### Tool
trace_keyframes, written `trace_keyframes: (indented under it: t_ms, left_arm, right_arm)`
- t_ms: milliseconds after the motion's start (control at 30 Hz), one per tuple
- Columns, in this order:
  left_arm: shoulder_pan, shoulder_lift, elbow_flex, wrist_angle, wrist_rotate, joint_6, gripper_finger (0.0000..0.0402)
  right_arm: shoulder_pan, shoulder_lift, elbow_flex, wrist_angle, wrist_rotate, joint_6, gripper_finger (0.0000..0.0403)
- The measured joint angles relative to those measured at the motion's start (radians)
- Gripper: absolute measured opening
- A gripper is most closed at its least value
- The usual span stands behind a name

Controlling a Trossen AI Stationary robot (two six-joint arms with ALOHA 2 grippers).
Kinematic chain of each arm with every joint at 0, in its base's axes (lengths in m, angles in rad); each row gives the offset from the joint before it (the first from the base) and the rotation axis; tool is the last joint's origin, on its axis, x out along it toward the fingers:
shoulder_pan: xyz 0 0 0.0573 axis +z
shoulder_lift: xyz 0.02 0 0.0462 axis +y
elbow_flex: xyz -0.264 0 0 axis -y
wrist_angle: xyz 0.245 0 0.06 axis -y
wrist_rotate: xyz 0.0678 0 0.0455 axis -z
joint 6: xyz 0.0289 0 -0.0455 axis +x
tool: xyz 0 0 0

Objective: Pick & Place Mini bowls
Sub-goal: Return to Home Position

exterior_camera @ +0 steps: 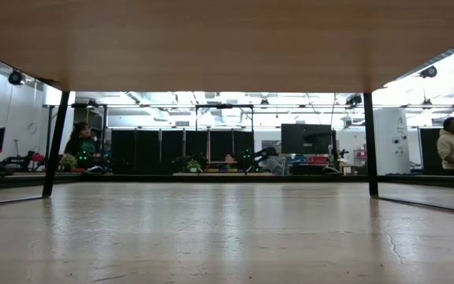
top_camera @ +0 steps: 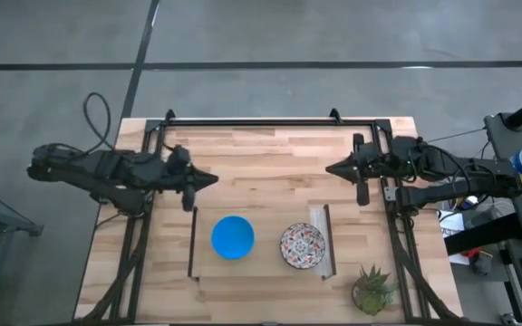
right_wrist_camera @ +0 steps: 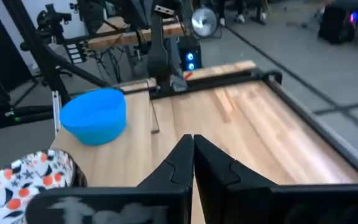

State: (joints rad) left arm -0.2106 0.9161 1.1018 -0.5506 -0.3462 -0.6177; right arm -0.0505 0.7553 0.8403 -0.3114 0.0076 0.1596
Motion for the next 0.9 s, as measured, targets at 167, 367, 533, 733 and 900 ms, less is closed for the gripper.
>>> trace_keyframes:
  t_ms: [167,367,533,733,900]
  left_arm:
    - [-0.001,-0.172,-0.200,-0.056,-0.009,-0.037,0.0000]
    - [-0.004,-0.296,-0.402,0.232,0.014,0.189,0.0000]
    - [-0.005,-0.359,-0.537,0.375,0.084,0.295,0.0000]
    - [-0.012,-0.465,-0.704,0.487,0.101,0.272,0.0000]
    - [-0.013,-0.592,-0.774,0.506,0.102,0.281,0.0000]
  right_arm:
    - [-0.001,-0.047,-0.083,-0.004,0.003,0.082,0.0008]
    - [0.000,-0.056,-0.170,0.082,-0.047,0.026,0.0008]
    - [0.000,-0.061,-0.257,0.198,-0.082,0.011,0.0008]
    - [0.000,-0.074,-0.411,0.502,-0.179,0.001,0.0008]
    - [0.001,-0.094,-0.506,0.678,-0.204,0.006,0.0009]
